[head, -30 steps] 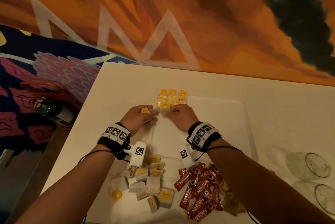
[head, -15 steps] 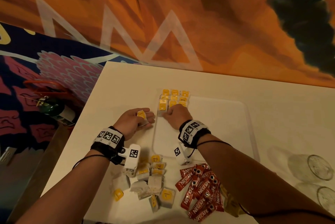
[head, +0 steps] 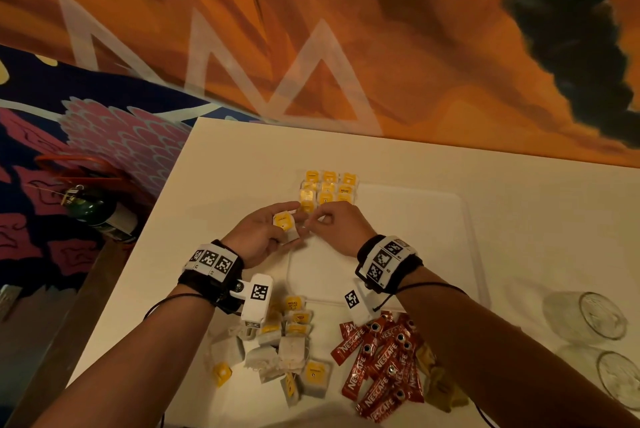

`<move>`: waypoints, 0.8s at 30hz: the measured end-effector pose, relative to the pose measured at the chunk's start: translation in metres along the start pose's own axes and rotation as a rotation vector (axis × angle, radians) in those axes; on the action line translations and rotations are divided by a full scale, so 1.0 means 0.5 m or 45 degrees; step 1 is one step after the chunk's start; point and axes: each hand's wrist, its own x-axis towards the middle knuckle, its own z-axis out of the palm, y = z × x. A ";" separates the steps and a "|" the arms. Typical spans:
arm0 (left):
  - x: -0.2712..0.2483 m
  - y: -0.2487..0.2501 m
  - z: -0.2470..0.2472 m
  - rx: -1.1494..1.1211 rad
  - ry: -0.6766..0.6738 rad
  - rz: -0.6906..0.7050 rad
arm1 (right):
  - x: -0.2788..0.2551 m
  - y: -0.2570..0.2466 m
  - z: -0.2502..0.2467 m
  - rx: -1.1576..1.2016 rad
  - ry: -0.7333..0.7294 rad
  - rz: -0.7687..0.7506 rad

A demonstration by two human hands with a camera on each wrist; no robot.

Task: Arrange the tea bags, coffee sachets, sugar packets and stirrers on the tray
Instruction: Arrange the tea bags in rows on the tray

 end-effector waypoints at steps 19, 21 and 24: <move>0.025 0.013 0.043 0.618 0.089 0.164 | -0.009 0.054 -0.020 0.022 0.072 0.018; 0.032 0.016 0.037 0.871 0.192 0.275 | 0.001 0.059 -0.027 0.009 0.092 0.074; 0.044 0.020 0.030 1.245 0.249 0.339 | 0.018 0.062 -0.030 -0.067 0.096 0.131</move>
